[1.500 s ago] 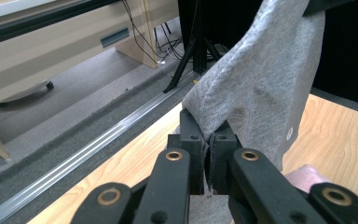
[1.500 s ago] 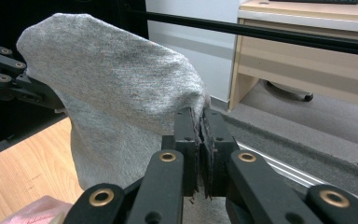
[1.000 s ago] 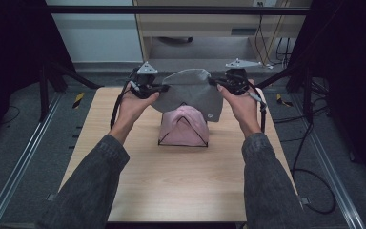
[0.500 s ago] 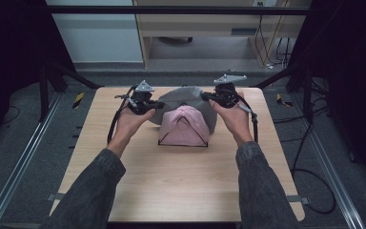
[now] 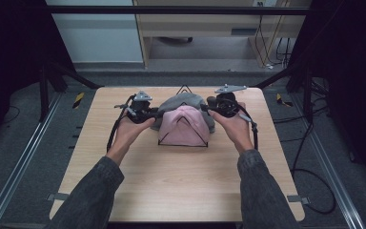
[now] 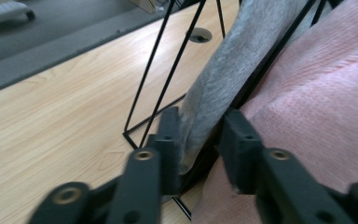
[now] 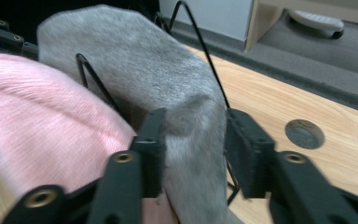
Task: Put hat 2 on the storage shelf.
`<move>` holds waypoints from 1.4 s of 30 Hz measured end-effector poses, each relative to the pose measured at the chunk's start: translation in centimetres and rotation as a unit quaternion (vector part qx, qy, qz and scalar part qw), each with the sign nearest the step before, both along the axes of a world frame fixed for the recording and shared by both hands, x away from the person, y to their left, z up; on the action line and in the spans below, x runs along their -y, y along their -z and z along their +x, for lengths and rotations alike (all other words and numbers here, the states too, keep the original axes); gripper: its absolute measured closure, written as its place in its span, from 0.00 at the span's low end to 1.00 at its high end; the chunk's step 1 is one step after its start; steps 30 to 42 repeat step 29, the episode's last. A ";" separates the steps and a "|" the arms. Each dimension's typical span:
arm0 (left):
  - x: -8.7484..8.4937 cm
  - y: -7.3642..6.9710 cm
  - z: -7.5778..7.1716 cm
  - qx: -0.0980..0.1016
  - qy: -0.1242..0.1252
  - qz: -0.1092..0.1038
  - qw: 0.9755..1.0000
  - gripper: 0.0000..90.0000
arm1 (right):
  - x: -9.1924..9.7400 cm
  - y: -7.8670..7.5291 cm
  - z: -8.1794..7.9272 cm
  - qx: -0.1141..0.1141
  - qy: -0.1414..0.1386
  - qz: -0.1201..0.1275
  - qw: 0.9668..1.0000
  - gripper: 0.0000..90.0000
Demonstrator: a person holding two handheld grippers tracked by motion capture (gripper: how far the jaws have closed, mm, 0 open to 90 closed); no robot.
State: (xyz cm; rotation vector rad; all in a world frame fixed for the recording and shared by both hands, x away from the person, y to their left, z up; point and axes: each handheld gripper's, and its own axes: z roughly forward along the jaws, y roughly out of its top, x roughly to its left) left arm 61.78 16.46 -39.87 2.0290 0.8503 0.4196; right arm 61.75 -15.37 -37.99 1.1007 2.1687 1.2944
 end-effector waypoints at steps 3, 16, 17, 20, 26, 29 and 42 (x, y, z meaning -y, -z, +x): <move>-0.6 -0.5 -1.0 0.017 -0.007 0.006 1.000 0.65 | 1.3 -0.3 -1.5 0.010 0.015 0.003 1.000 0.53; -4.0 3.2 -6.1 -0.031 -0.016 0.083 0.996 0.16 | 6.1 5.5 -8.9 -0.020 0.057 -0.024 0.998 0.24; -4.3 4.1 -6.7 -0.045 -0.008 0.093 0.995 0.15 | 6.2 6.0 -9.1 -0.027 0.059 -0.028 0.998 0.22; -4.9 5.9 -7.9 -0.067 0.001 0.120 0.991 0.10 | 6.2 8.1 -9.7 -0.060 0.067 -0.048 0.995 0.16; -6.5 8.6 -9.2 -0.106 0.010 0.146 0.984 0.06 | 6.2 11.2 -10.4 -0.120 0.066 -0.090 0.986 0.11; -6.8 9.4 -9.1 -0.121 0.004 0.151 0.981 0.03 | 6.2 12.0 -10.6 -0.131 0.065 -0.102 0.984 0.09; -6.8 9.4 -9.1 -0.121 0.004 0.151 0.981 0.03 | 6.2 12.0 -10.6 -0.131 0.065 -0.102 0.984 0.09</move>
